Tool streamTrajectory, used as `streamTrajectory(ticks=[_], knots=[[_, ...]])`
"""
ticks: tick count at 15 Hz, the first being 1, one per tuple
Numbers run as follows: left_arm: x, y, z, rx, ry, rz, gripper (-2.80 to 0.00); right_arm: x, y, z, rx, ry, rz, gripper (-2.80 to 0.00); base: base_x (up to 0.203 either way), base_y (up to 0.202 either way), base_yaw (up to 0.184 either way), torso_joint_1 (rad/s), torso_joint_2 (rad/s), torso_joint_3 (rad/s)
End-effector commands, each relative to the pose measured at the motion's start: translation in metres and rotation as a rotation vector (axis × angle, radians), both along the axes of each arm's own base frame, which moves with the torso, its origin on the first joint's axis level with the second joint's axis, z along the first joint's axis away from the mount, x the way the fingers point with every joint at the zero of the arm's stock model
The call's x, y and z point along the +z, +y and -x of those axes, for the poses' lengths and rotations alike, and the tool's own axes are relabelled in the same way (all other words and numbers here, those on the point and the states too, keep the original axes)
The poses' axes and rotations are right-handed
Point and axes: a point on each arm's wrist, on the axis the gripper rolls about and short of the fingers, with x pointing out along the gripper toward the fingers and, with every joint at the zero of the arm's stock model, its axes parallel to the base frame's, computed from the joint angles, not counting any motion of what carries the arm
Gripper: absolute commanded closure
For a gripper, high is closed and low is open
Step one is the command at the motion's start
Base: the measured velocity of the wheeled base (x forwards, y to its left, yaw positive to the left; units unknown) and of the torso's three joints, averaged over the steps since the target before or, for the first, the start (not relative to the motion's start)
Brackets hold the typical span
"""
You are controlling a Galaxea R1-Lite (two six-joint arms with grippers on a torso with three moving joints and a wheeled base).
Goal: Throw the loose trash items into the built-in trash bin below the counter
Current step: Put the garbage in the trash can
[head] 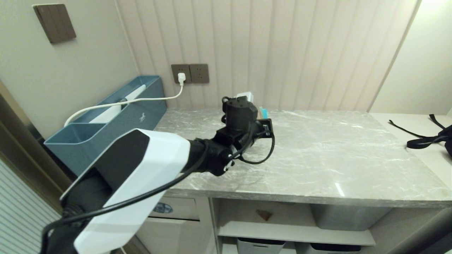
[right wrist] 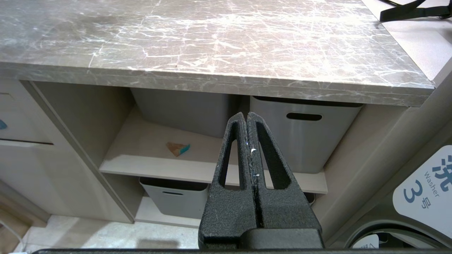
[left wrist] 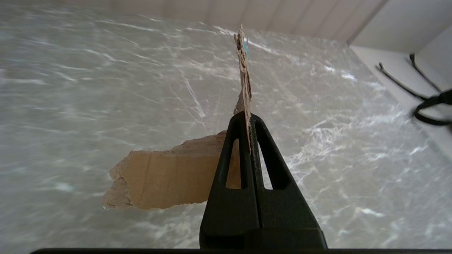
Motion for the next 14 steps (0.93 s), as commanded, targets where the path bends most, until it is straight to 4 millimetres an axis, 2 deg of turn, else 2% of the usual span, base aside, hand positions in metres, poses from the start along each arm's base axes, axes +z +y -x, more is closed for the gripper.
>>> streamTrajectory(ticks=[1,2,3,5,7,10,12,13,14], knots=[[0.08,0.051,0.023,0.057,-0.017,0.058,0.0,0.0,0.0,0.0,0.0,-0.002,0.001,0.0,0.0,0.0,0.0,0.0,0.0,0.0],[0.102,0.076,0.034,0.087,-0.004,0.053,0.0,0.0,0.0,0.0,0.001,-0.002,0.001,0.0,0.0,0.0,0.0,0.0,0.0,0.0],[0.115,0.098,0.044,0.113,0.013,0.037,0.0,0.0,0.0,0.0,0.001,-0.002,0.001,0.0,0.0,0.0,0.0,0.0,0.0,0.0],[0.133,0.147,0.079,0.156,0.038,-0.007,0.0,0.0,0.0,0.0,0.002,-0.002,0.001,0.0,0.0,0.0,0.0,0.0,0.0,0.0],[0.132,0.199,0.123,0.184,0.052,-0.092,0.0,0.0,0.0,0.0,0.001,-0.002,0.001,0.0,0.0,0.0,0.0,0.0,0.0,0.0],[0.124,0.274,0.185,0.202,-0.016,-0.239,0.0,0.0,0.0,0.0,0.001,-0.002,0.001,0.0,0.0,0.0,0.0,0.0,0.0,0.0],[0.109,0.315,0.223,0.236,-0.058,-0.322,0.0,0.0,0.0,0.0,0.002,-0.002,0.001,0.0,0.0,0.0,0.0,0.0,0.0,0.0],[0.099,0.331,0.243,0.27,-0.069,-0.348,0.0,0.0,0.0,0.0,0.0,-0.002,0.001,0.0,0.0,0.0,0.0,0.0,0.0,0.0],[0.084,0.339,0.263,0.283,-0.067,-0.367,0.0,0.0,0.0,0.0,0.002,-0.002,0.001,0.0,0.0,0.0,0.0,0.0,0.0,0.0]])
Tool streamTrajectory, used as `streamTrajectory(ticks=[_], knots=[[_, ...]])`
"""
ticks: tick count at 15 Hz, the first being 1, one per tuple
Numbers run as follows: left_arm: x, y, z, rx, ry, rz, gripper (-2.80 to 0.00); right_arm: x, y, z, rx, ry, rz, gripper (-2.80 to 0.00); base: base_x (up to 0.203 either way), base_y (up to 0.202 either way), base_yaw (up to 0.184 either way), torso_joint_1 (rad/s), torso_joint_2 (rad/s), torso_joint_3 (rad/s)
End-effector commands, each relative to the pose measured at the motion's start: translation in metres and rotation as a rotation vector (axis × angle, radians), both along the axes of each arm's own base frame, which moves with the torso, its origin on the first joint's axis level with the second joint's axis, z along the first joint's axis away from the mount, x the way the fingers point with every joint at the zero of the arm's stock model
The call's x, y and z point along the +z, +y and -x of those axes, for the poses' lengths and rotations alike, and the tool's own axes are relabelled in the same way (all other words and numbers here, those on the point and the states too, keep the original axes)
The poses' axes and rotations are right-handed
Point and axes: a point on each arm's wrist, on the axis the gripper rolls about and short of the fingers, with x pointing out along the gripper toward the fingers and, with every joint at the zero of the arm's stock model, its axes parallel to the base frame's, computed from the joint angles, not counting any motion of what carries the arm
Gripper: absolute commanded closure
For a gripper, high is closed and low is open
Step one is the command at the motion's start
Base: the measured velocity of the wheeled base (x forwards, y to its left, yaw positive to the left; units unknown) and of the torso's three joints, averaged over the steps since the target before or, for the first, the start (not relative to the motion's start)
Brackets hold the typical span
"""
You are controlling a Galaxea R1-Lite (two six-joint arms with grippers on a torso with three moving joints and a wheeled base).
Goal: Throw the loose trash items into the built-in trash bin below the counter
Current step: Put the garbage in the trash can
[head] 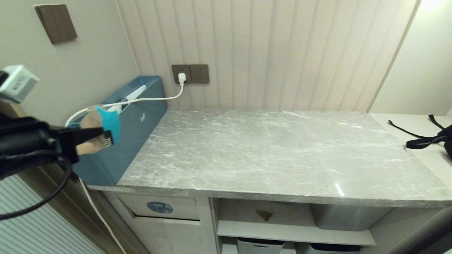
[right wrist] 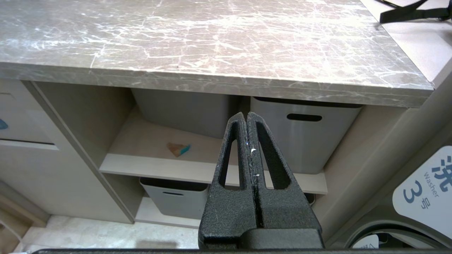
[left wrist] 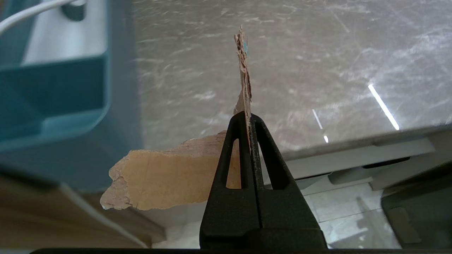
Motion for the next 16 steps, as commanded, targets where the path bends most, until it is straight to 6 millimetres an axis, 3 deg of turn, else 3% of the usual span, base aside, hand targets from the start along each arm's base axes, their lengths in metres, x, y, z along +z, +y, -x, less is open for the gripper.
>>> streamTrajectory(ticks=[1,3,6,10,12,14,16], knots=[[-0.024,0.019,0.07,0.035,-0.073,-0.023,0.0,0.0,0.0,0.0,0.0,-0.001,0.0,0.0,0.0,0.0,0.0,0.0,0.0,0.0],[-0.063,0.02,0.096,0.042,-0.03,-0.045,0.0,0.0,0.0,0.0,0.001,-0.001,0.0,0.0,0.0,0.0,0.0,0.0,0.0,0.0],[-0.095,0.02,0.126,0.097,-0.056,-0.078,0.0,0.0,0.0,0.0,0.001,-0.001,0.0,0.0,0.0,0.0,0.0,0.0,0.0,0.0],[-0.154,0.018,0.16,0.169,-0.059,-0.098,0.0,0.0,0.0,0.0,0.001,-0.001,0.0,0.0,0.0,0.0,0.0,0.0,0.0,0.0],[-0.167,0.018,0.171,0.215,-0.101,-0.109,0.0,0.0,0.0,0.0,0.0,-0.001,0.0,0.0,0.0,0.0,0.0,0.0,0.0,0.0],[-0.177,0.021,0.173,0.361,-0.038,-0.132,0.0,0.0,0.0,0.0,0.0,-0.001,0.0,0.0,0.0,0.0,0.0,0.0,0.0,0.0],[-0.182,0.022,0.173,0.372,0.008,-0.11,0.0,0.0,0.0,0.0,0.001,-0.001,0.0,0.0,0.0,0.0,0.0,0.0,0.0,0.0]])
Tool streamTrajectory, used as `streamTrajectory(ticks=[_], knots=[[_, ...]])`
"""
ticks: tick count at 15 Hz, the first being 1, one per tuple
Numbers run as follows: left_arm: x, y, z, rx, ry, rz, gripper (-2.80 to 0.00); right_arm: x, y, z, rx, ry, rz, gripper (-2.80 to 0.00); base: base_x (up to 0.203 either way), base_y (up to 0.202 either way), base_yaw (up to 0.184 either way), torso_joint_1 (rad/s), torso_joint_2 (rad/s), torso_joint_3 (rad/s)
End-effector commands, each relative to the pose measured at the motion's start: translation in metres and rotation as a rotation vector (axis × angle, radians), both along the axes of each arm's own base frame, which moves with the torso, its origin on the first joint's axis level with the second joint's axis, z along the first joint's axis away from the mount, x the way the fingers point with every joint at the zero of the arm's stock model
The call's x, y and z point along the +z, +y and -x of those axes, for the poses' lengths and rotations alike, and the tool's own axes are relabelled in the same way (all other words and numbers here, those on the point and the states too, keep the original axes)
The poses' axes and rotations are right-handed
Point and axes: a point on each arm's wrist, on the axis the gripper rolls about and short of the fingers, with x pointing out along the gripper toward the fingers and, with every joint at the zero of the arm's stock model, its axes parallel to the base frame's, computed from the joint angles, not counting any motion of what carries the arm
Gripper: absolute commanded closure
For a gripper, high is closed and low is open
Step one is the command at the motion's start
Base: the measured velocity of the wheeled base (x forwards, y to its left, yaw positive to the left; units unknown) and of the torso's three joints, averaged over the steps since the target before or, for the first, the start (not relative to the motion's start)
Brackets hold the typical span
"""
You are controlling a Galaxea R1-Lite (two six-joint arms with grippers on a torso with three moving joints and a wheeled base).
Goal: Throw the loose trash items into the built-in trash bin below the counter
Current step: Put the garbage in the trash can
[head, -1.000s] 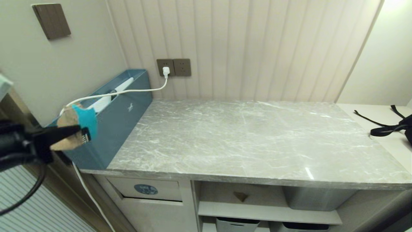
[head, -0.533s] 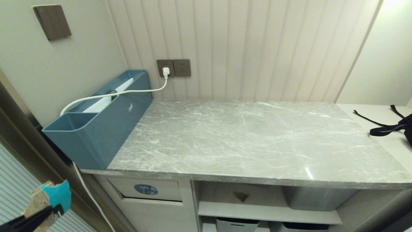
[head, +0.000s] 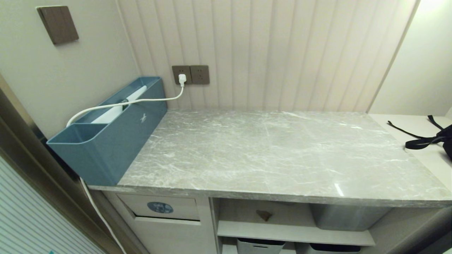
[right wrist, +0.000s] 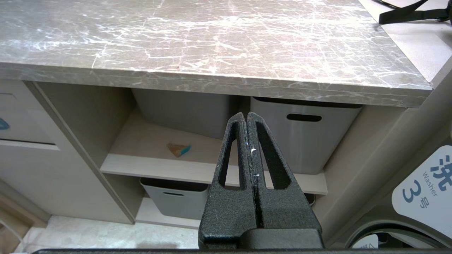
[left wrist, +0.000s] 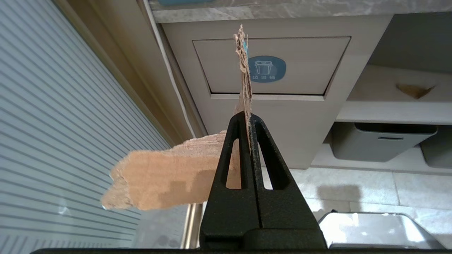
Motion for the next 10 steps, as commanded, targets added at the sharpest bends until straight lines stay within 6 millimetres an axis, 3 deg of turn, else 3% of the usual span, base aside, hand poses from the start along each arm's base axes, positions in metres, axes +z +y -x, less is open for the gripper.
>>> streamTrajectory(ticks=[1,4,7,10], knots=[[-0.0061,-0.0006,0.0029,-0.013,0.024,0.016,0.0,0.0,0.0,0.0001,0.002,-0.002,0.0,0.0,0.0,0.0,0.0,0.0,0.0,0.0],[-0.0084,-0.0011,0.0043,-0.046,0.069,0.051,0.0,0.0,0.0,0.0001,0.0,-0.002,0.0,0.0,0.0,0.0,0.0,0.0,0.0,0.0],[-0.0082,-0.001,0.0027,-0.188,0.097,0.05,0.0,0.0,0.0001,0.0001,0.005,-0.002,0.013,0.0,0.0,0.0,0.0,0.0,0.0,0.0],[-0.0088,-0.0003,0.0036,-0.172,0.054,0.052,0.0,0.0,0.0001,0.0001,0.005,-0.002,0.011,0.0,0.0,0.0,0.0,0.0,0.0,0.0]])
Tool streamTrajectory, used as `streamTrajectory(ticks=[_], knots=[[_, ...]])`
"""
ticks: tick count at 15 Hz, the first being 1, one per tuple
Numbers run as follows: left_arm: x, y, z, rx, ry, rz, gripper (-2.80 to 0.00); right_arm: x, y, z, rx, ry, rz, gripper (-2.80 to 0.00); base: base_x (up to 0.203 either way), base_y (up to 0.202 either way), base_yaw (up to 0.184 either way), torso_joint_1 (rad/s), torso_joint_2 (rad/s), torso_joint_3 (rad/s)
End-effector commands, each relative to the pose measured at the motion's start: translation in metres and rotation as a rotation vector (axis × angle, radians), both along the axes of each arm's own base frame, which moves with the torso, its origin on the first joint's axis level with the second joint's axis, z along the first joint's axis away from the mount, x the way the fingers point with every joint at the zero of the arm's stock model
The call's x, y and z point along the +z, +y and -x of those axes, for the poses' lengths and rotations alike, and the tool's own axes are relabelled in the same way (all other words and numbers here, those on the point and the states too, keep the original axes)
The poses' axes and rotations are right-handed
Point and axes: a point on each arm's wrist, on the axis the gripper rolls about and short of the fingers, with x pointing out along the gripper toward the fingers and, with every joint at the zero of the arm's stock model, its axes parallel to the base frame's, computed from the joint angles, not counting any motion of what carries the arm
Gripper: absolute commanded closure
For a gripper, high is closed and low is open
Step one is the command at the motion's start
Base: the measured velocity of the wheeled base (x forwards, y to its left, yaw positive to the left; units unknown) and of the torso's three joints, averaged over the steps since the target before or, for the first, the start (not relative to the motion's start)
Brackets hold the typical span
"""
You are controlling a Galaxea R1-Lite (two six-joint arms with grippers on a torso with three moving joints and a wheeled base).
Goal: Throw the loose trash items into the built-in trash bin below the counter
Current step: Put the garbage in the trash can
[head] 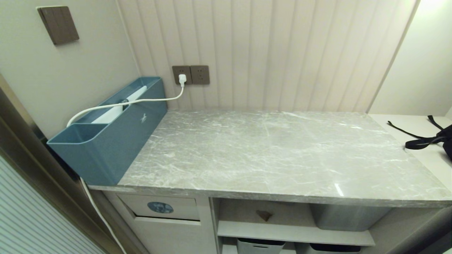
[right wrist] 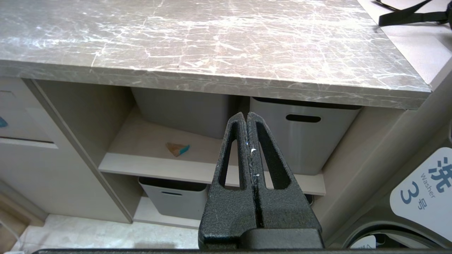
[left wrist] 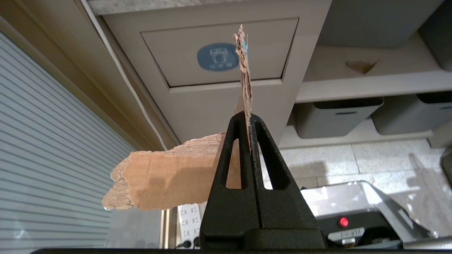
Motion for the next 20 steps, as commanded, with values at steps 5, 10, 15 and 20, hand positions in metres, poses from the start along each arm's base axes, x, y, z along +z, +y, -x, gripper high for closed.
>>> streamTrajectory(ticks=[5,10,15,20], knots=[[-0.001,0.0,-0.005,0.051,0.069,-0.004,0.0,0.0,0.0,0.0,-0.002,-0.002,-0.005,0.0,0.0,0.0,0.0,0.0,0.0,0.0],[-0.001,0.0,0.005,0.112,-0.063,0.001,0.0,0.0,0.0,0.0,-0.003,-0.003,-0.005,0.0,0.0,0.0,0.0,0.0,0.0,0.0],[-0.004,0.0,0.021,0.093,-0.289,0.014,0.0,0.0,0.0,0.0,-0.003,-0.003,-0.006,0.0,0.0,0.0,0.0,-0.012,0.03,0.018],[-0.004,0.0,0.021,0.086,-0.289,0.011,0.0,0.0,0.0,0.0,-0.003,-0.003,-0.006,0.0,0.0,0.0,0.0,-0.158,0.35,0.186]])
